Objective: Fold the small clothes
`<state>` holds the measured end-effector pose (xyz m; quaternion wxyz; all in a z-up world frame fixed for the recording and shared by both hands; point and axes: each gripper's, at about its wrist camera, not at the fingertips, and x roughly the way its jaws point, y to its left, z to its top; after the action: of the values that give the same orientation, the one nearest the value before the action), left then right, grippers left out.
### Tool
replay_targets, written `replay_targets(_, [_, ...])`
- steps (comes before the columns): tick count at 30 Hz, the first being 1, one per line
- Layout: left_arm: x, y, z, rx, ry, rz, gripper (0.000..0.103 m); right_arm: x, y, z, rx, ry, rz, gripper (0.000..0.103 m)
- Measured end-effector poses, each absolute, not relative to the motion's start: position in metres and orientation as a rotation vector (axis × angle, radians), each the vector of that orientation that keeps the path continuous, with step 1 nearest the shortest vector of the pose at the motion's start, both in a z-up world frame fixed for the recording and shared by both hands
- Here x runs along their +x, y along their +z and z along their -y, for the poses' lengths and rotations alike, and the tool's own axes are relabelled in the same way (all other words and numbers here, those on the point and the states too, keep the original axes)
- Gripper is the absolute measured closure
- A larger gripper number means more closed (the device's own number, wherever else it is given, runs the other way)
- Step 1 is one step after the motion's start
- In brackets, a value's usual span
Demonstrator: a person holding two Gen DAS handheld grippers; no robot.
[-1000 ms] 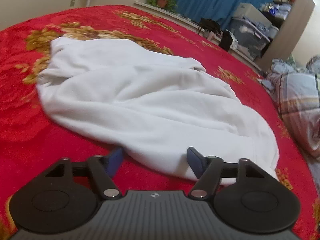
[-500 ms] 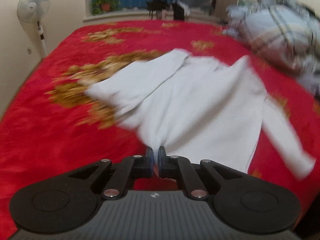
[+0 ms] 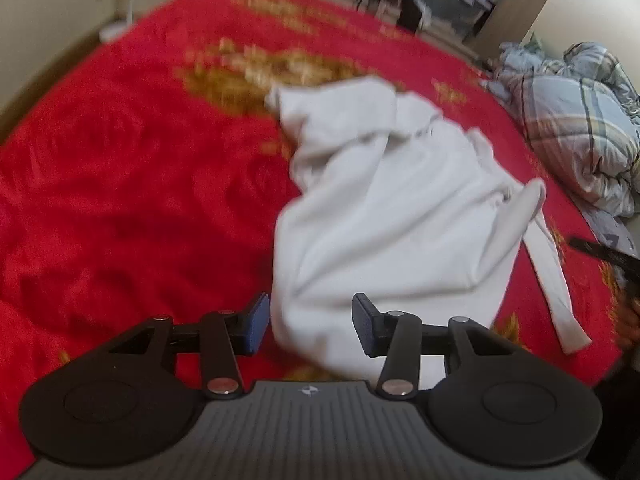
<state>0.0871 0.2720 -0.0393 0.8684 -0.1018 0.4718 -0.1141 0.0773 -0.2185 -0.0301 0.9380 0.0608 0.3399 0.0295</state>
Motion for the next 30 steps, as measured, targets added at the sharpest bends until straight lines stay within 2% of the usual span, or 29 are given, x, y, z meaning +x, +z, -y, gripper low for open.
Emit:
replay_targets(11, [0.100, -0.066, -0.267, -0.177, -0.228, -1.022, 0.053, 0.160, -0.071, 0.174, -0.254, 0.212, -0.623, 0.052])
replay_targets(12, [0.101, -0.067, -0.267, -0.178, -0.230, -1.019, 0.055, 0.163, -0.073, 0.171, -0.269, 0.229, -0.616, 0.055])
replay_targets(13, [0.102, -0.068, -0.266, -0.179, -0.231, -1.015, 0.063, 0.165, -0.074, 0.169, -0.274, 0.252, -0.607, 0.068])
replay_targets(14, [0.104, -0.068, -0.265, -0.178, -0.231, -1.008, 0.070, 0.166, -0.074, 0.169, -0.269, 0.269, -0.607, 0.075])
replay_targets(15, [0.105, -0.068, -0.264, -0.173, -0.230, -1.001, 0.085, 0.166, -0.073, 0.168, -0.263, 0.277, -0.604, 0.087])
replay_targets(16, [0.106, -0.066, -0.263, -0.163, -0.226, -0.992, 0.093, 0.166, -0.072, 0.166, -0.259, 0.282, -0.599, 0.096])
replay_targets(17, [0.105, -0.064, -0.263, -0.157, -0.226, -0.982, 0.094, 0.164, -0.070, 0.167, -0.250, 0.286, -0.595, 0.097])
replay_targets(24, [0.087, -0.028, -0.269, -0.213, -0.302, -0.854, 0.097, 0.116, -0.022, 0.202, -0.053, 0.307, -0.542, 0.100])
replay_targets(30, [0.040, 0.020, -0.294, -0.337, -0.401, -0.678, 0.103, 0.020, 0.036, 0.253, 0.185, 0.344, -0.457, 0.100])
